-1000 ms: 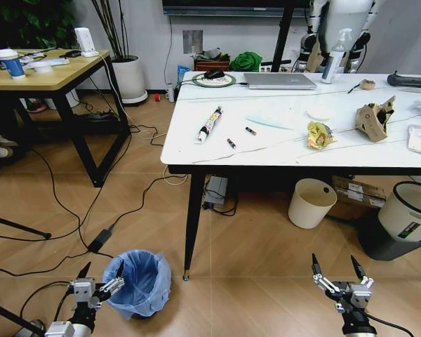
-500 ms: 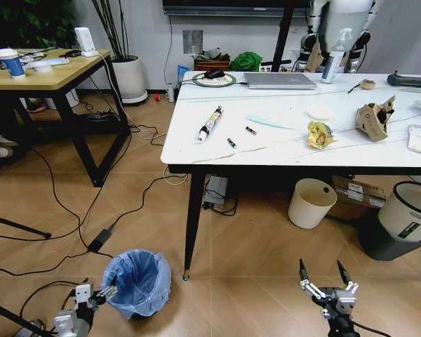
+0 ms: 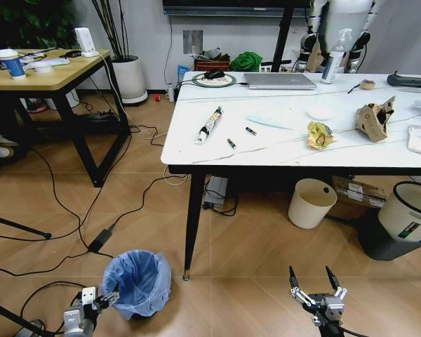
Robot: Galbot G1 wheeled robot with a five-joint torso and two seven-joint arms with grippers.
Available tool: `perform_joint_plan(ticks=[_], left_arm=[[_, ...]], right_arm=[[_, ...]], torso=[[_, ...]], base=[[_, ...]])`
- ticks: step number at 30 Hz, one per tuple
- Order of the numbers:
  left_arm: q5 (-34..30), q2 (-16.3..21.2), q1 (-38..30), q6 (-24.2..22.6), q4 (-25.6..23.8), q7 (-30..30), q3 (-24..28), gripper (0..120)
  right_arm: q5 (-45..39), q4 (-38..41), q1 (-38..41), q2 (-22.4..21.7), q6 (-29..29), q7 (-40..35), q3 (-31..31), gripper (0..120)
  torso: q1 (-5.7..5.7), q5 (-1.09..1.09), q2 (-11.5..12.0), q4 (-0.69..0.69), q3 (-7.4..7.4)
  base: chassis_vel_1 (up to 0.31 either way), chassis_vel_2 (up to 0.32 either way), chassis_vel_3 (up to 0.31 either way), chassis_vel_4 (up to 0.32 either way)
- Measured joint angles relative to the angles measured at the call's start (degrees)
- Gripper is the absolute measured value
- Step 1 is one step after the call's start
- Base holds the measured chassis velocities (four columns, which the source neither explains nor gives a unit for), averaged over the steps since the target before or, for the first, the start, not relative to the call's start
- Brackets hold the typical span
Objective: Pick up the trash bin and place the trash from the table into it.
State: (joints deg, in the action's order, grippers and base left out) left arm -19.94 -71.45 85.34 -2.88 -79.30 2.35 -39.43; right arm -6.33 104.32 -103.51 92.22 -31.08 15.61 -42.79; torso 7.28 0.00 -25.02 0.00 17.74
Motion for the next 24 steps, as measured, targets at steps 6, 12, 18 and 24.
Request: perform_joint_plan(ticks=[6,12,18,24], left_arm=[[-0.2,-0.6,-0.9,0.0,1.0,-0.1,0.1,98],[-0.4,-0.7,-1.7,-0.1,1.8,0.0,0.3,92],[-0.3,-1.1,-2.8,-0.1,4.1,0.1,0.5,71],[-0.4,-1.6,-3.2,-0.4,4.3,0.1,0.9,51]], right_arm=[[0.2,0.0,0.2,0.0,0.5,0.0,0.2,100],[0.5,0.4,0.3,0.0,0.9,-0.1,0.3,100],[0.6,0.9,0.4,-0.1,1.3,-0.2,0.2,100],[0.6,1.5,0.3,-0.1,1.4,-0.2,0.3,100]], torso=[[0.01,0.00,-0.1,0.00,0.03],[0.03,0.00,-0.1,-0.01,0.05],[0.05,0.00,-0.1,-0.01,0.07],[0.05,0.00,-0.1,-0.01,0.08]], base=[[0.000,0.000,0.000,0.000],[0.000,0.000,0.000,0.000],[0.000,0.000,0.000,0.000],[0.000,0.000,0.000,0.000]])
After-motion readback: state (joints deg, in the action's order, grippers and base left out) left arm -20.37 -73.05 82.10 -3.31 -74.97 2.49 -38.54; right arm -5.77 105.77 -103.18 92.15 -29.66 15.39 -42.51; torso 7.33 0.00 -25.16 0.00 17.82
